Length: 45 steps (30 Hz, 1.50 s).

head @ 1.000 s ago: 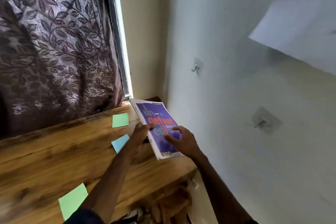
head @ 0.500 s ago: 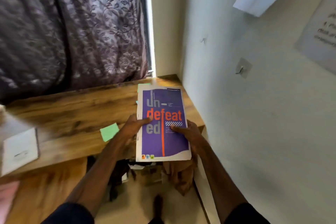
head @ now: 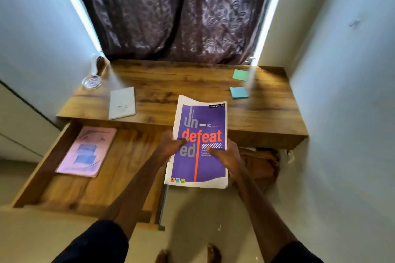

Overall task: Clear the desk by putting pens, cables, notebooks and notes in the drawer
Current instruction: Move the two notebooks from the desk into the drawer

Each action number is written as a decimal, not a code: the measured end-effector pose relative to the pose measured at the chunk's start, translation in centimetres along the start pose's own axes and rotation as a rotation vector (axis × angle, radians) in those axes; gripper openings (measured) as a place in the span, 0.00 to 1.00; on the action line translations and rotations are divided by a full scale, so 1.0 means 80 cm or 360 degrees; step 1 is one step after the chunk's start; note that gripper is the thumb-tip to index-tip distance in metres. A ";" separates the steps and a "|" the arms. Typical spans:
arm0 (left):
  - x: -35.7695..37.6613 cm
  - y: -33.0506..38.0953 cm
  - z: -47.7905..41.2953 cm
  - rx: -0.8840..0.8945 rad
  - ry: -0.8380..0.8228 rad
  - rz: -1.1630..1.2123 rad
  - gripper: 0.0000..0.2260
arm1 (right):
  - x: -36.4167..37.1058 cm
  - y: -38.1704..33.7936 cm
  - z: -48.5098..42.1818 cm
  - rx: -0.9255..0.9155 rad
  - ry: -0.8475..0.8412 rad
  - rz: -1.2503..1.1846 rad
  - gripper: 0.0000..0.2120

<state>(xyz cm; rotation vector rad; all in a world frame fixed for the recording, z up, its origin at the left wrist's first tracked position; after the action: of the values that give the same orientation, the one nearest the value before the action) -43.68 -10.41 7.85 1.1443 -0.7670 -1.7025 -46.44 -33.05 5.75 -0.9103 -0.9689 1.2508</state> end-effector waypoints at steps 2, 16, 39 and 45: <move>-0.033 -0.032 0.012 -0.0024 0.0027 0.0064 0.18 | 0.039 0.022 0.004 0.0048 -0.0039 -0.0078 0.24; -0.297 -0.278 0.067 -0.0343 -0.0247 0.0239 0.21 | 0.368 0.170 -0.002 0.0305 0.0040 -0.0166 0.19; -0.364 -0.411 -0.082 -0.0432 -0.0514 -0.0526 0.22 | 0.481 0.270 -0.010 0.0780 0.0292 -0.0094 0.10; -0.371 -0.419 -0.092 -0.0410 -0.0498 -0.0770 0.20 | 0.500 0.265 -0.047 0.0669 0.0346 -0.0152 0.13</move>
<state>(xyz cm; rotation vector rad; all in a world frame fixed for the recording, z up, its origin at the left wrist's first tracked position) -43.96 29.91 -12.99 0.9409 -0.4514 -2.3485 -47.54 8.76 -11.99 -0.6439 -0.5418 1.1865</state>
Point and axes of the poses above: each hand's wrist, its own z-axis away from the middle knuckle, its own x-axis out of the palm, y = z × x, the point moved 7 cm from there along -z, towards the middle knuckle, and after that the axes turned 9 degrees about -z, right-handed, at the moved point
